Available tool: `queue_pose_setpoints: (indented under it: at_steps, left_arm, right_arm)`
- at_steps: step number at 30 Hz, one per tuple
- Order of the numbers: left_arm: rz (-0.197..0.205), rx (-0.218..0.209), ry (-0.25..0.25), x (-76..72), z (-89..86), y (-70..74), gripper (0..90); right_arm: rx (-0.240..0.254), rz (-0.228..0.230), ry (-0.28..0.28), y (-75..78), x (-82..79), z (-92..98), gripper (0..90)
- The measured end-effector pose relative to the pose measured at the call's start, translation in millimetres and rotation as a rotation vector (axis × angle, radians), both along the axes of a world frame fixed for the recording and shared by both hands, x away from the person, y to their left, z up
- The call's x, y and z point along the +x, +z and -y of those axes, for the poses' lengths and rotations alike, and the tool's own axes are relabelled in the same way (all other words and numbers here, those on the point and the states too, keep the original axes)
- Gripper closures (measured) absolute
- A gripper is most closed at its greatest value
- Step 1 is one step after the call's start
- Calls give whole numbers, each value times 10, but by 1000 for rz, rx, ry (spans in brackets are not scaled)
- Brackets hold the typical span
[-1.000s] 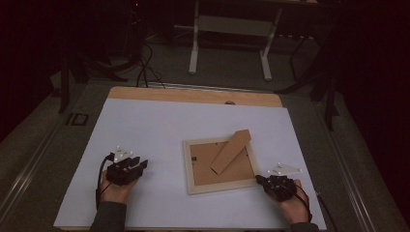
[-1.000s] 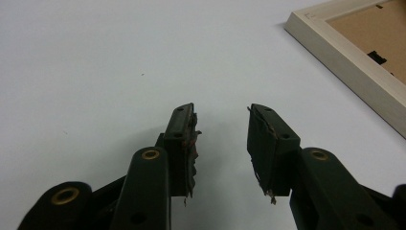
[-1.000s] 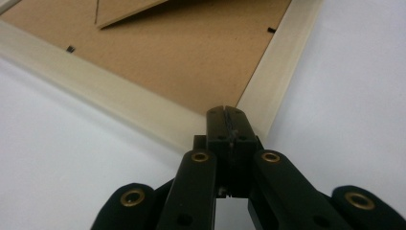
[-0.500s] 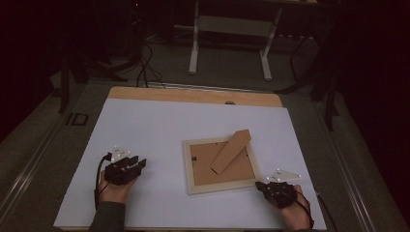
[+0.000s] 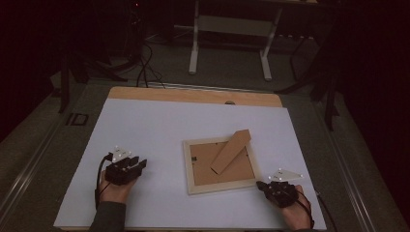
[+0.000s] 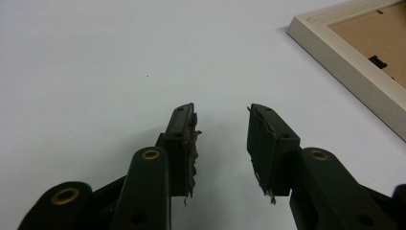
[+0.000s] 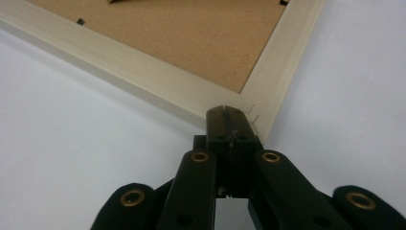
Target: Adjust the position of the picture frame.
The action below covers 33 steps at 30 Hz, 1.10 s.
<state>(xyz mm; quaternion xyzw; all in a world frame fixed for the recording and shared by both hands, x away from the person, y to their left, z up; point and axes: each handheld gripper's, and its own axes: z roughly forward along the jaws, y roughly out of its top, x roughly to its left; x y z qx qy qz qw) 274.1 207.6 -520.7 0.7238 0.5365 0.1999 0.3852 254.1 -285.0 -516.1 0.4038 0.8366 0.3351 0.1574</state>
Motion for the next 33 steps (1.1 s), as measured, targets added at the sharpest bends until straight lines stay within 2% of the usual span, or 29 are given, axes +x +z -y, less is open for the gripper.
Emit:
queue_pose_setpoints:
  at_steps: [14, 18, 27, 33]
  left_arm:
    - [-5, 3, -5, 13, 11, -12, 631]
    - [-12, 14, -8, 18, 29, -21, 638]
    - [-19, 23, -18, 8, 51, -19, 641]
    - [-26, 24, -46, 43, 91, 6, 654]
  right_arm:
    - [2, 10, -32, -1, 54, 19, 900]
    - [29, 6, -46, -13, 104, 35, 900]
    - [18, 8, -61, -27, 184, 28, 900]
    - [-1, 4, -69, -34, 195, 14, 900]
